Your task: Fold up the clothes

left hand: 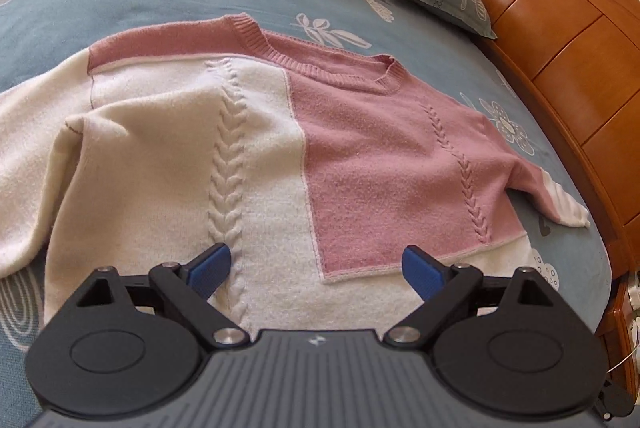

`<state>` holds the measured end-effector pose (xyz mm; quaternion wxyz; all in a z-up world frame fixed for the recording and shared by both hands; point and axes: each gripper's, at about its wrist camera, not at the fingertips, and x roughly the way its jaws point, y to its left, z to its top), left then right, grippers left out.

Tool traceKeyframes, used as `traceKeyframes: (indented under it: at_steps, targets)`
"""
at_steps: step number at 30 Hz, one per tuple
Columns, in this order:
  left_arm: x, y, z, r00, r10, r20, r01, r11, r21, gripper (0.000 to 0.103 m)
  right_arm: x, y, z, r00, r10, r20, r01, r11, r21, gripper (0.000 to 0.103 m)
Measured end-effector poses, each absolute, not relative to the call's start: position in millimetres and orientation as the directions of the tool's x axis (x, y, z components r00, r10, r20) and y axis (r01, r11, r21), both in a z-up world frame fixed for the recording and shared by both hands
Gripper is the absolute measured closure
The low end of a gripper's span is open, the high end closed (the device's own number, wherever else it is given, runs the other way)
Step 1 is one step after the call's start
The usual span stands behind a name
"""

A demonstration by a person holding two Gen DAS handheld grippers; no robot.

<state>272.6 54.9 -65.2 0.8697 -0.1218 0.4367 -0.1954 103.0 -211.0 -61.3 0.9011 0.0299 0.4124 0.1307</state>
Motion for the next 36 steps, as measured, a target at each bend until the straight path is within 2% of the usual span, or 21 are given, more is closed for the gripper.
traceKeyframes:
  at_steps: [3, 7, 10, 15, 20, 28, 32, 36]
  targets:
    - [273, 53, -66, 0.55, -0.459, -0.698, 0.292, 0.889, -0.354, 0.007, 133, -222, -40, 0.657, 0.235, -0.716, -0.169, 0.972, 0.165, 0.0]
    - [277, 66, -69, 0.549, -0.513, -0.66, 0.286, 0.857, -0.429, 0.006, 195, -231, -11, 0.697, 0.168, -0.697, -0.137, 0.986, 0.1, 0.0]
    - [271, 75, -64, 0.564, -0.513, -0.647, 0.275, 0.856, -0.438, 0.006, 253, -235, -1, 0.701, 0.154, -0.696, -0.141, 0.987, 0.076, 0.0]
    - [271, 94, -70, 0.582, -0.514, -0.63, 0.263, 0.852, -0.453, 0.006, 345, -250, -21, 0.597, 0.218, -0.772, -0.077, 0.973, 0.215, 0.0]
    - [278, 106, -76, 0.582, -0.558, -0.592, 0.265, 0.818, -0.511, 0.006, 396, -250, -61, 0.527, 0.181, -0.83, -0.043, 0.981, 0.187, 0.0]
    - [280, 114, -77, 0.574, -0.591, -0.567, 0.271, 0.791, -0.549, 0.006, 468, -237, -88, 0.63, 0.068, -0.774, -0.069, 0.997, 0.032, 0.0]
    - [275, 112, -67, 0.596, -0.545, -0.59, 0.272, 0.828, -0.49, 0.006, 486, -239, -79, 0.594, 0.074, -0.801, -0.065, 0.997, 0.044, 0.0]
    - [266, 116, -52, 0.617, -0.545, -0.568, 0.3, 0.83, -0.47, 0.006, 451, -229, -50, 0.594, 0.141, -0.792, -0.158, 0.986, 0.056, 0.0]
